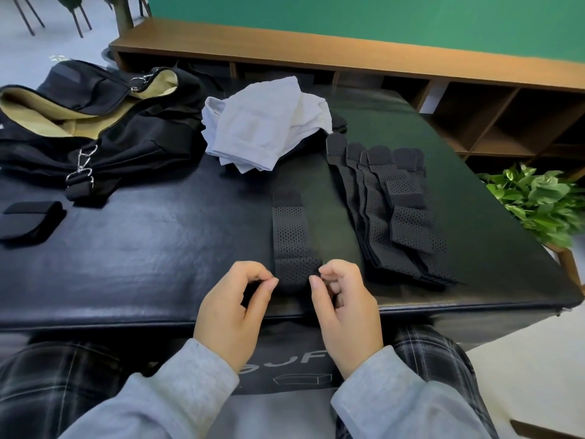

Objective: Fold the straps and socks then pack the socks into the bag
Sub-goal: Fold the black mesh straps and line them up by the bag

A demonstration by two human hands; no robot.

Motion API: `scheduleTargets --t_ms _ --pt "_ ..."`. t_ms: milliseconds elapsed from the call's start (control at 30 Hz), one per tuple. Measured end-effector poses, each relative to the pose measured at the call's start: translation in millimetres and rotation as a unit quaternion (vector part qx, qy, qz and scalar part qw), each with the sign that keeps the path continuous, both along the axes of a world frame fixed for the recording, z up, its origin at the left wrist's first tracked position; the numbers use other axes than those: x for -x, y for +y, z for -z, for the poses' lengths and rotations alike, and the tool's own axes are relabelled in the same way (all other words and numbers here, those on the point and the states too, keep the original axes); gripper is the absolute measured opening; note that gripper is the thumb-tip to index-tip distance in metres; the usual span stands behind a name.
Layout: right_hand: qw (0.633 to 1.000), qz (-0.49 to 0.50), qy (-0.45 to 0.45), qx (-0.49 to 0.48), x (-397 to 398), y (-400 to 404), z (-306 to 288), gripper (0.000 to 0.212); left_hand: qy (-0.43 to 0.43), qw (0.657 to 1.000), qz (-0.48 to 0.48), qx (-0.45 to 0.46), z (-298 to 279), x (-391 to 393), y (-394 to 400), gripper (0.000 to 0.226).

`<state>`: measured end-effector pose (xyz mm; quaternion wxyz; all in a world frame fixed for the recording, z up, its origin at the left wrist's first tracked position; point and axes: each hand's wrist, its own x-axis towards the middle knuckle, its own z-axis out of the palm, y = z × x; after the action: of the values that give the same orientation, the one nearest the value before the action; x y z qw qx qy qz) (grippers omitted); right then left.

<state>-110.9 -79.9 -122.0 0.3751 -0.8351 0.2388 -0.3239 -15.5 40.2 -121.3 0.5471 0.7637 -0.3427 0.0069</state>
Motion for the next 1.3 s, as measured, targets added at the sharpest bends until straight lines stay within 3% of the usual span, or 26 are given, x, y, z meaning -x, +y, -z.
scheduleTargets --t_ms 67,167,300,367,600,933,1133,1300 --pt "1.0 -0.004 -0.008 -0.002 -0.2 -0.2 0.3 0.014 -0.004 1.0 0.003 -0.008 -0.3 0.0 1.0 0.014" --pt "1.0 -0.011 0.0 0.023 -1.1 -0.9 1.3 0.022 -0.022 0.998 0.01 -0.06 0.3 -1.0 0.8 0.023" --pt "0.994 -0.015 0.036 0.104 -3.3 0.5 1.1 0.029 -0.173 0.97 0.005 -0.171 6.9 -3.0 -4.2 0.042" --pt "0.989 -0.003 0.056 0.14 -5.2 3.3 2.9 0.035 -0.182 0.964 0.003 -0.196 7.8 -3.2 -5.3 0.044" --pt "0.98 0.034 0.083 0.177 -8.7 6.9 6.2 0.049 -0.188 0.967 -0.024 -0.168 10.4 -3.1 -6.2 0.042" --pt "0.986 0.009 0.031 0.165 -6.5 4.3 8.3 0.028 -0.135 0.987 -0.006 -0.092 9.4 -5.6 -2.5 0.024" --pt "0.991 -0.009 0.027 0.134 -4.6 1.8 5.3 0.026 -0.111 0.989 0.0 -0.099 3.6 -4.4 -2.6 0.025" --pt "0.995 -0.005 0.016 0.099 -2.7 4.4 4.2 0.02 -0.021 0.997 -0.008 -0.074 -1.9 -0.4 -1.2 0.029"
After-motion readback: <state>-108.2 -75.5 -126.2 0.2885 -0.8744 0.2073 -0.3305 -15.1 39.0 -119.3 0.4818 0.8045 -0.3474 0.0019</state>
